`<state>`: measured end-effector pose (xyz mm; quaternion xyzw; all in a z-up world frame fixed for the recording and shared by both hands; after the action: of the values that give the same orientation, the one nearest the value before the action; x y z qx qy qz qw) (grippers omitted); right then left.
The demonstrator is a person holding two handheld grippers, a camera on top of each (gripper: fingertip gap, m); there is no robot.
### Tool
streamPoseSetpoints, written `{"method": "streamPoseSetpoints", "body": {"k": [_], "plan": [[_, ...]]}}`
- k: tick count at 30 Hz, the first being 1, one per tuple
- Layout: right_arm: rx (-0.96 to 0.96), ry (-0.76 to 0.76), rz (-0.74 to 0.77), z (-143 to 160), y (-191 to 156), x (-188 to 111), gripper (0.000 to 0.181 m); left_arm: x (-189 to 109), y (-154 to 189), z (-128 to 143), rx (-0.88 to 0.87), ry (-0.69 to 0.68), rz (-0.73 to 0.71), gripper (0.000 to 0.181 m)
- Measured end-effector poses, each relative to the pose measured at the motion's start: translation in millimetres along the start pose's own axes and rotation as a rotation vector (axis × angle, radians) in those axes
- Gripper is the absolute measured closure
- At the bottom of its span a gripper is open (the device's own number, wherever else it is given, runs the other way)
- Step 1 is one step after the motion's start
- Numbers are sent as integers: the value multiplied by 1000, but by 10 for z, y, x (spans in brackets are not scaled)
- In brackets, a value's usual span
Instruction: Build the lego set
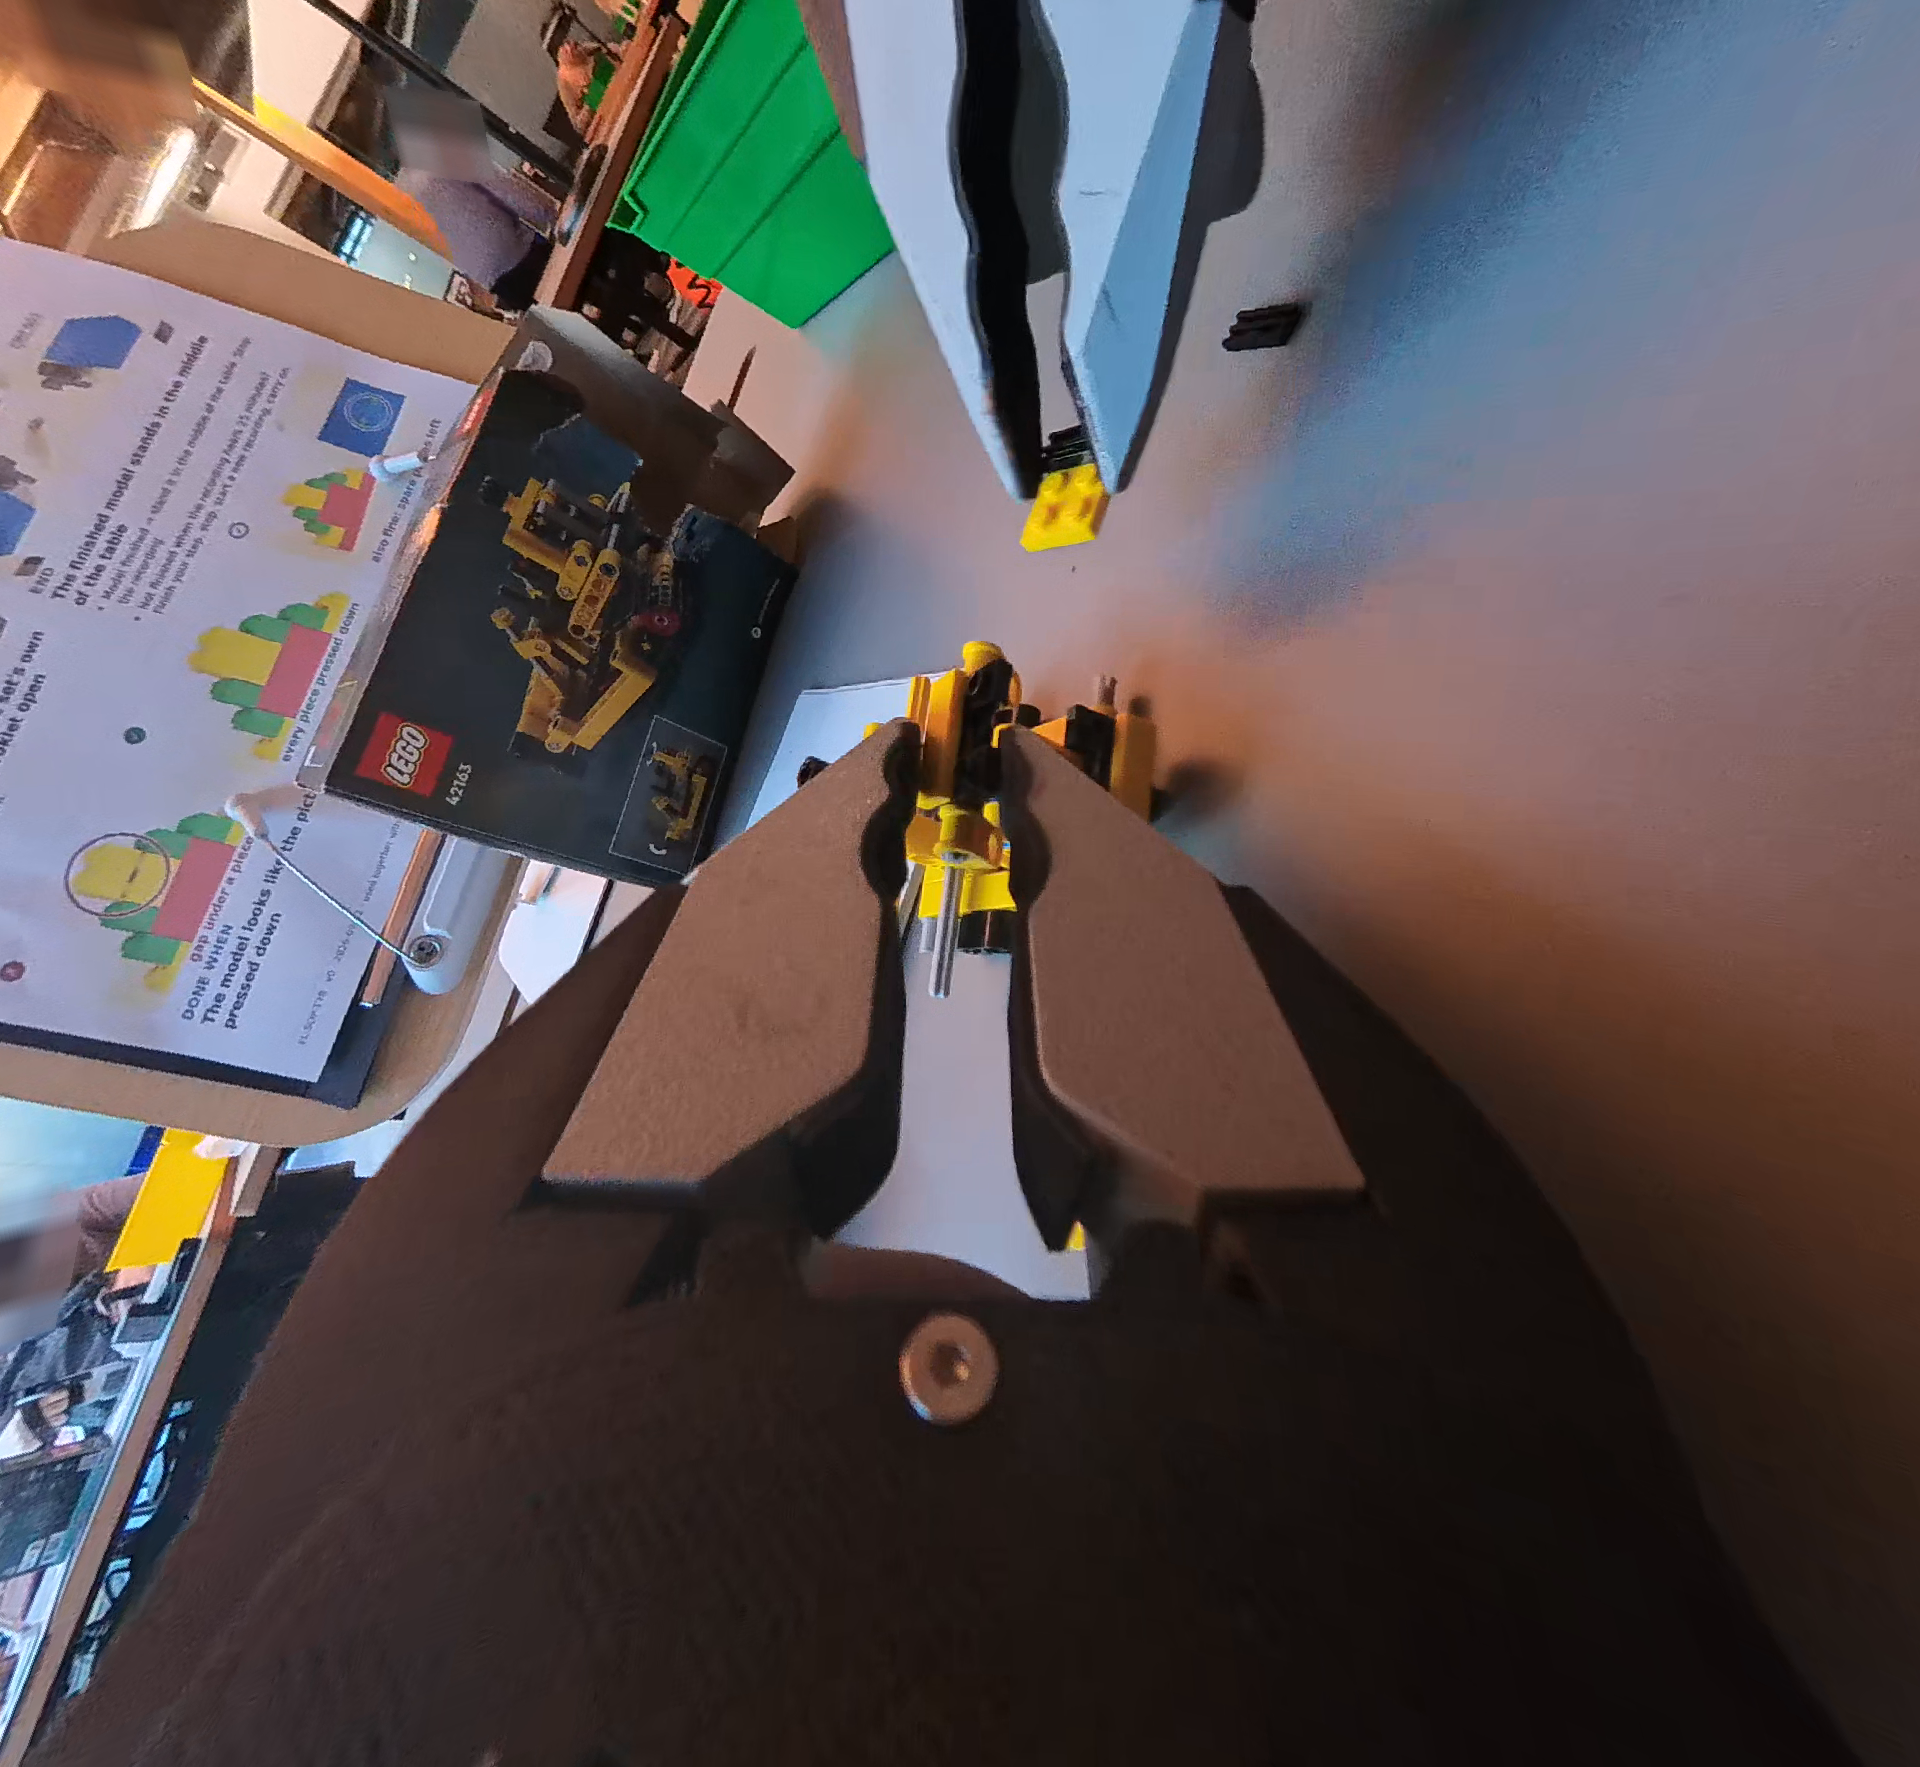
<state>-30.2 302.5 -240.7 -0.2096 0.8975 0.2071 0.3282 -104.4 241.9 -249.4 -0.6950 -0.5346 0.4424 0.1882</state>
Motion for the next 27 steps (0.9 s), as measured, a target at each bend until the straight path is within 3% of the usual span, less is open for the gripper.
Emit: {"method": "streamPoseSetpoints", "body": {"k": [9,17,27], "plan": [[-65,60,9,-318,-136,12,168,21,31,-51,19,-2,-21,171],[-140,-61,46,-377,-114,122,168,25,34,-55,22,1,-24,171],[-186,-105,31,-477,-86,138,168,25,8,-31,-2,-11,-23,168]]}}
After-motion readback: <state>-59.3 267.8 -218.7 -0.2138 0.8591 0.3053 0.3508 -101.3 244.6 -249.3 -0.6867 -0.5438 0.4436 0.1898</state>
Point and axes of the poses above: each gripper's, where its closed fingertips meet, x out along the fingers, z out of its underside, y = z × x across the jaws, the point moved 4 cm from there along -x, back along the fingers, and after that the axes turned 8 degrees about -y, right-handed, at the moved point
